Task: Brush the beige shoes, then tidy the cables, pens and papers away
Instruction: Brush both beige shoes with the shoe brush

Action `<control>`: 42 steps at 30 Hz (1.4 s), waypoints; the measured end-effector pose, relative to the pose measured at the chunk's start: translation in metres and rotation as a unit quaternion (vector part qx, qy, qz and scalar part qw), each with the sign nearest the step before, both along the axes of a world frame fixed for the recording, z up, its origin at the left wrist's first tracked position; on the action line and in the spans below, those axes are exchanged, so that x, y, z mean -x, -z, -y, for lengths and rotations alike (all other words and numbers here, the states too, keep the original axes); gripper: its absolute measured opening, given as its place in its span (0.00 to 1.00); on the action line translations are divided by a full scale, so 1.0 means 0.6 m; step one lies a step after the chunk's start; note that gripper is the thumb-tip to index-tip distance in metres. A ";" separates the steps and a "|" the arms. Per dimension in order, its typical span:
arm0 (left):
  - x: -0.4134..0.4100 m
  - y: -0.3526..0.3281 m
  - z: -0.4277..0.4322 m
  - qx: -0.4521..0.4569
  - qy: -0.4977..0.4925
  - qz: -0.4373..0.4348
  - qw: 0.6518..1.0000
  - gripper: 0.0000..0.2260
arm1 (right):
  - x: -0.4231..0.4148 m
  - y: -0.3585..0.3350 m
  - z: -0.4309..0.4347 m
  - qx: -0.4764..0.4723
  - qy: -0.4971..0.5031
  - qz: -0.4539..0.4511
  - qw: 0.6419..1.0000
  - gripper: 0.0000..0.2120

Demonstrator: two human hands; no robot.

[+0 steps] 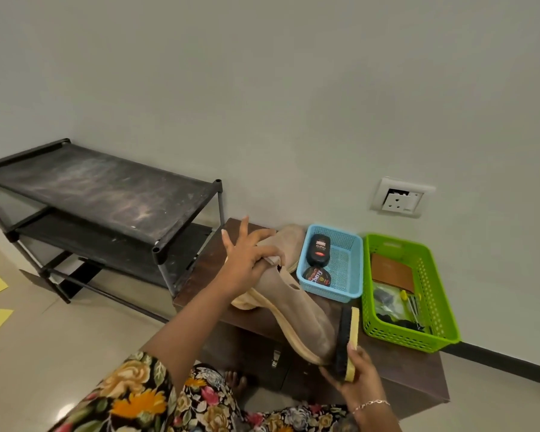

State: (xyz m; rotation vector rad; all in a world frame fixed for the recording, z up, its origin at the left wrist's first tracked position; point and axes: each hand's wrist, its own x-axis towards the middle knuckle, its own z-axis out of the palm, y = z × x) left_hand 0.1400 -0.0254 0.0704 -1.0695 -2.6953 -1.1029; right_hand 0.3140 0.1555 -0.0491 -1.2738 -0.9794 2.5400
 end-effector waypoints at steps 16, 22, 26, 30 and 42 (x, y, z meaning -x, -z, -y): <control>0.030 0.000 -0.080 -0.036 -0.023 0.018 0.999 0.11 | 0.002 -0.002 0.006 -0.030 -0.056 0.035 0.997 0.20; 0.014 0.012 -0.080 -0.070 -0.023 0.071 0.995 0.10 | -0.035 -0.007 0.008 -0.065 -0.078 0.021 0.995 0.16; -0.007 0.009 -0.078 -0.142 -0.016 0.111 0.983 0.11 | -0.053 -0.020 0.025 -0.120 -0.011 0.004 0.993 0.18; -0.099 0.024 -0.086 -0.286 -0.166 0.185 0.925 0.31 | -0.060 -0.039 0.055 -0.133 0.036 -0.002 0.990 0.20; -0.210 0.104 -0.027 -0.261 -0.190 0.432 0.842 0.16 | -0.098 -0.072 0.098 -0.008 -0.003 -0.130 0.991 0.09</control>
